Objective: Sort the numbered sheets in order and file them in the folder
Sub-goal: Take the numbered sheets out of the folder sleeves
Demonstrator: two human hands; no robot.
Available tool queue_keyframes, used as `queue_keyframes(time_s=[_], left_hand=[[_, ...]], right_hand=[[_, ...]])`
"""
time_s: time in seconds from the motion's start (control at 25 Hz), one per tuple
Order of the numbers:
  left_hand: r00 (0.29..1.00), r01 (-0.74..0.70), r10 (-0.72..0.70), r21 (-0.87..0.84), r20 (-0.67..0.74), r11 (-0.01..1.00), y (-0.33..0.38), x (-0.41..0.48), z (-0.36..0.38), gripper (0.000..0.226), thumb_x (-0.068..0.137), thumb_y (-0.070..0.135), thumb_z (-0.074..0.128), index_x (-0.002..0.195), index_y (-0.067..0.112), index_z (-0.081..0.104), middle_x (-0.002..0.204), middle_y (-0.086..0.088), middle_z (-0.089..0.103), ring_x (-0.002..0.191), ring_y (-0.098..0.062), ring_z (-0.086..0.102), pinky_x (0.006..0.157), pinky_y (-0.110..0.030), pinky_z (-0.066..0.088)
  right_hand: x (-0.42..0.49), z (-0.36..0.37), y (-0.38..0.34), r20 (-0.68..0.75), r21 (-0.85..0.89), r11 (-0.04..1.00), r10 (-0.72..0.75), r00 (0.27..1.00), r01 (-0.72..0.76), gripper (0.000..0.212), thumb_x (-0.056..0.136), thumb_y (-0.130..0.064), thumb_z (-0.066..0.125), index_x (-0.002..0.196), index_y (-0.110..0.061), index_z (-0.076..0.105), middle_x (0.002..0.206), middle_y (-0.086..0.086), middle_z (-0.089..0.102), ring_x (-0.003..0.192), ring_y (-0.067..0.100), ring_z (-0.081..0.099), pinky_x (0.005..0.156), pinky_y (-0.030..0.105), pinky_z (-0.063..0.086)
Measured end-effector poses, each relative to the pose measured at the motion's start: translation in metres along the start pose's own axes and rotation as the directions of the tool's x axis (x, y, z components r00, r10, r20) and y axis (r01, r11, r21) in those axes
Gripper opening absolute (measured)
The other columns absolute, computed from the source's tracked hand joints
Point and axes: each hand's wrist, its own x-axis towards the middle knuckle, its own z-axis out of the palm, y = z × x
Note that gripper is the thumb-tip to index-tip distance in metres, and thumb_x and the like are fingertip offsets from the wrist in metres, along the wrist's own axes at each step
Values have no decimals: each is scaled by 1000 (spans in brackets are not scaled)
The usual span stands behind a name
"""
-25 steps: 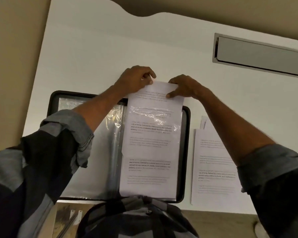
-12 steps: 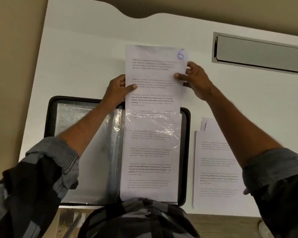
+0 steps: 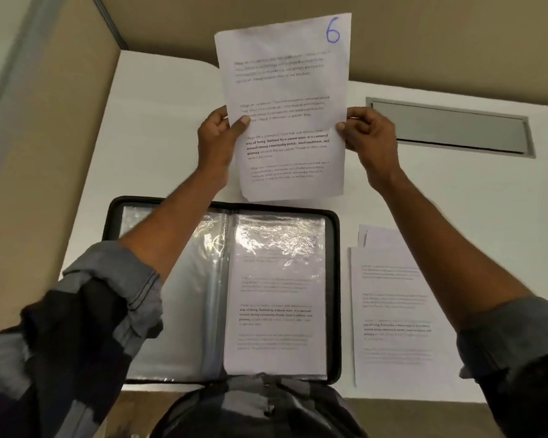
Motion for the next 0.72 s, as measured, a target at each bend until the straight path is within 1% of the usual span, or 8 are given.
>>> queue_keyframes(time_s=[0.12, 0.24, 0.36, 0.52, 0.6, 0.64, 0.68, 0.72], left_hand=[[997, 2, -5, 38, 82, 999, 16, -26, 21, 30, 92, 12, 74, 121, 9, 66, 115, -5, 76, 105, -22, 73, 95, -44, 59], [984, 43, -62, 116, 164, 992, 11, -68, 42, 31, 93, 15, 74, 122, 8, 67, 113, -5, 77, 104, -20, 74, 91, -41, 61], [959, 89, -134, 181, 250, 979, -17, -117, 64, 28, 92, 12, 75, 119, 6, 68, 109, -8, 76, 101, -20, 74, 86, -35, 61], [899, 185, -281, 288, 337, 939, -75, -181, 94, 25, 91, 10, 76, 114, 4, 69, 106, -11, 76, 99, -25, 74, 86, -39, 62], [864, 220, -353, 361, 359, 906, -107, -209, 107, 25, 91, 9, 75, 115, 3, 68, 106, -12, 76, 101, -29, 74, 85, -42, 63], [849, 233, -383, 392, 364, 890, -121, -221, 112, 27, 91, 8, 75, 116, 3, 67, 106, -12, 75, 102, -30, 73, 85, -42, 63], [833, 238, -409, 426, 373, 873, -135, -230, 115, 29, 91, 6, 75, 118, 4, 66, 105, -11, 74, 104, -31, 72, 84, -43, 63], [815, 232, -429, 460, 389, 857, -146, -239, 118, 31, 90, 4, 75, 120, 4, 65, 105, -10, 72, 105, -32, 72, 84, -43, 63]], right_hand=[[-28, -31, -20, -69, 24, 998, -63, 996, 64, 31, 93, -12, 71, 120, 1, 66, 105, 20, 74, 93, 20, 71, 82, 35, 60], [-77, -75, -19, -117, -9, 999, -50, 992, 49, 32, 93, -16, 72, 122, -3, 68, 111, 13, 76, 99, 24, 72, 83, 36, 59], [-136, -125, 5, -171, -52, 998, 38, 984, -47, 32, 93, -16, 72, 124, -7, 68, 111, 12, 76, 101, 25, 72, 89, 39, 59], [-212, -178, 55, -254, -58, 975, 193, 948, -214, 27, 94, -10, 70, 122, -12, 71, 110, 14, 76, 96, 22, 70, 95, 44, 56], [-245, -192, 81, -328, -79, 949, 264, 907, -304, 24, 94, -7, 68, 114, -19, 74, 105, 13, 76, 92, 24, 70, 94, 47, 55], [-260, -197, 97, -372, -94, 930, 298, 879, -355, 24, 94, -6, 68, 108, -25, 75, 101, 10, 76, 92, 28, 71, 94, 48, 55], [-272, -201, 114, -413, -107, 908, 331, 849, -406, 26, 93, -7, 68, 103, -30, 75, 98, 6, 76, 94, 32, 71, 95, 49, 55], [-283, -203, 129, -447, -123, 885, 354, 821, -449, 26, 92, -8, 68, 101, -32, 75, 97, 2, 76, 97, 32, 71, 96, 50, 56]])
